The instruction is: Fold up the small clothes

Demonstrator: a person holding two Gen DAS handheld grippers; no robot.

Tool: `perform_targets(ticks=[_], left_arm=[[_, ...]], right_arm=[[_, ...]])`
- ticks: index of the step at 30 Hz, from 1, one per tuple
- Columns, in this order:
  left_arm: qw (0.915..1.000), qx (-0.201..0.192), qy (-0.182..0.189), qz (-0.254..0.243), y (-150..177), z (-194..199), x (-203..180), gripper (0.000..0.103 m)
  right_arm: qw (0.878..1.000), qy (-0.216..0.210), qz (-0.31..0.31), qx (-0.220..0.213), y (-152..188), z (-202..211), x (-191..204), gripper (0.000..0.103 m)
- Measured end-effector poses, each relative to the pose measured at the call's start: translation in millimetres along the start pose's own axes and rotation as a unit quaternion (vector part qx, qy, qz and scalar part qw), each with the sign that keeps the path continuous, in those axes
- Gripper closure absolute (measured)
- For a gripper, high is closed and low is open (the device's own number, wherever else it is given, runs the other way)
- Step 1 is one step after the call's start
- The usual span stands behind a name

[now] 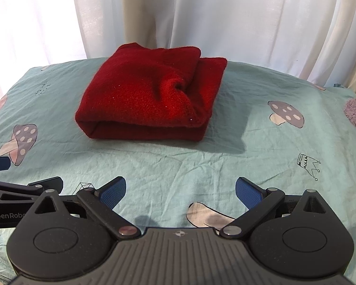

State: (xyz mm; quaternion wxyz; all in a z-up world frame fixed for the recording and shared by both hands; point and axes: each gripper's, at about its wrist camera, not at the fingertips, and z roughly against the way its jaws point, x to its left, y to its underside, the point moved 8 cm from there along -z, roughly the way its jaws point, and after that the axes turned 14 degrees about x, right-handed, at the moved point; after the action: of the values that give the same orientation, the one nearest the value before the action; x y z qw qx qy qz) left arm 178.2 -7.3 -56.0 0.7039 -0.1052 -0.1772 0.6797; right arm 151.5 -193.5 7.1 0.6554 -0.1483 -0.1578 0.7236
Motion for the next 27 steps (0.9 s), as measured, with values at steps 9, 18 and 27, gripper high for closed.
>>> perform_targets(ticks=[9, 18, 27], left_arm=[[1.0, -0.001, -0.001, 0.006, -1.1, 0.7, 1.3, 0.0], [1.0, -0.002, -0.001, 0.009, -1.6, 1.6, -0.1, 0.0], [0.9999, -0.004, 0.007, 0.014, -2.8, 3.5, -1.5, 0.0]], right_arm=[[1.0, -0.004, 0.0, 0.002, -0.2, -1.0, -2.0, 0.004], [1.0, -0.007, -0.004, 0.002, 0.4, -1.5, -4.7, 0.004], [1.0, -0.01, -0.006, 0.003, 0.8, -2.1, -6.3, 0.004]])
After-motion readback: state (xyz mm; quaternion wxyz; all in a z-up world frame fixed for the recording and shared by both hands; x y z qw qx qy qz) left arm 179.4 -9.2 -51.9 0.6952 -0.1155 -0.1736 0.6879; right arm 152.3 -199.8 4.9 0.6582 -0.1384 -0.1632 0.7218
